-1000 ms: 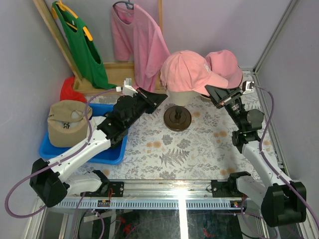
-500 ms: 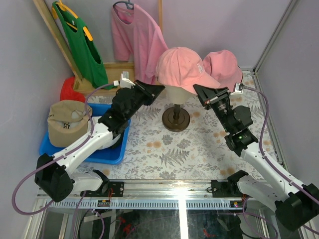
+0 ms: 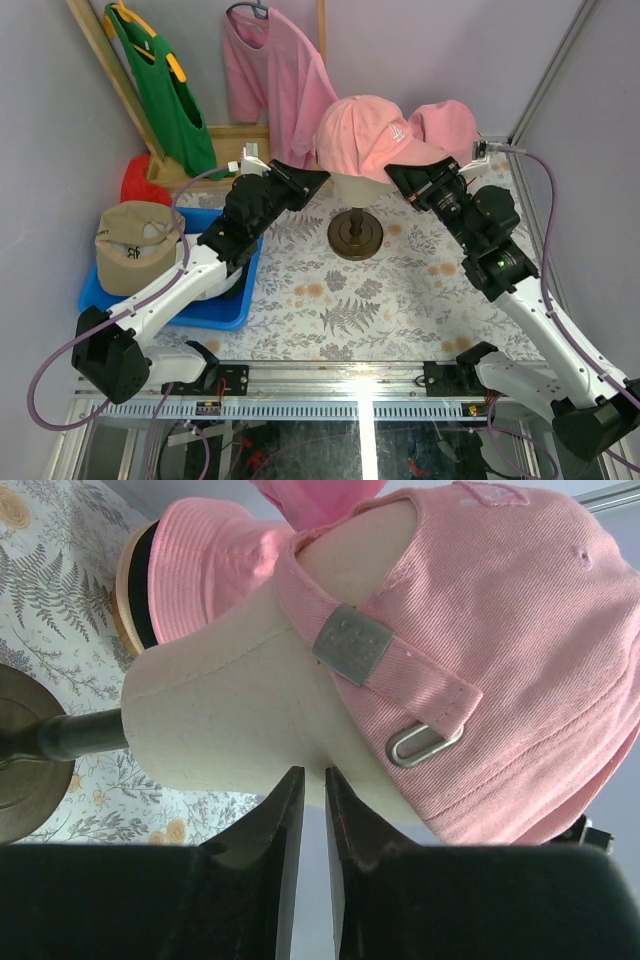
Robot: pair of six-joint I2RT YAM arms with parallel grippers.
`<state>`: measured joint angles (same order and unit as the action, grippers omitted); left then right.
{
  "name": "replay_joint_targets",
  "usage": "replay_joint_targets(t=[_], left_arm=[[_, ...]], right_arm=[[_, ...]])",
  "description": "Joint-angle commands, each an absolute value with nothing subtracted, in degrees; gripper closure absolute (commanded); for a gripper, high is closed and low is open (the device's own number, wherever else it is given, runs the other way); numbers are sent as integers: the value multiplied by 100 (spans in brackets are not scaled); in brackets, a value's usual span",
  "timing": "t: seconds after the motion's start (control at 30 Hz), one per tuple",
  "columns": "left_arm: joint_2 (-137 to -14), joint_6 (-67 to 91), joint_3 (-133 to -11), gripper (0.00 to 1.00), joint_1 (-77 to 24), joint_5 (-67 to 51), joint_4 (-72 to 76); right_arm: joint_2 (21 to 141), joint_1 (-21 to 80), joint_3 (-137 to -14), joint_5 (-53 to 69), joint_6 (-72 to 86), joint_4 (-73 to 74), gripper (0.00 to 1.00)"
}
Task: Stack the hats
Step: Place the hat on the hat stand.
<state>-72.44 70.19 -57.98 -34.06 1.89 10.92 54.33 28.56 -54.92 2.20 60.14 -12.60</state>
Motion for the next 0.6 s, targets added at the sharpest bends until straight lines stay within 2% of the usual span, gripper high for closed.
replay_joint_targets(t=[0.0, 0.17, 0.3, 0.57], left_arm=[[-7284, 7140, -5923, 86, -3410, 80, 1752], [-7403, 7224, -5988, 86, -3410, 58, 1793], [-7486, 7263, -6052, 86, -3410, 41, 1800], [-7613, 7312, -6147, 86, -3410, 26, 1786]], right_arm=[[5554, 2965, -5981, 1018, 5023, -70, 100], [5693, 2731, -6363, 1562, 4528, 423, 100], [5723, 2144, -6484, 2302, 4325, 623, 100], [5880, 1087, -6267, 4024, 4564, 6, 100]])
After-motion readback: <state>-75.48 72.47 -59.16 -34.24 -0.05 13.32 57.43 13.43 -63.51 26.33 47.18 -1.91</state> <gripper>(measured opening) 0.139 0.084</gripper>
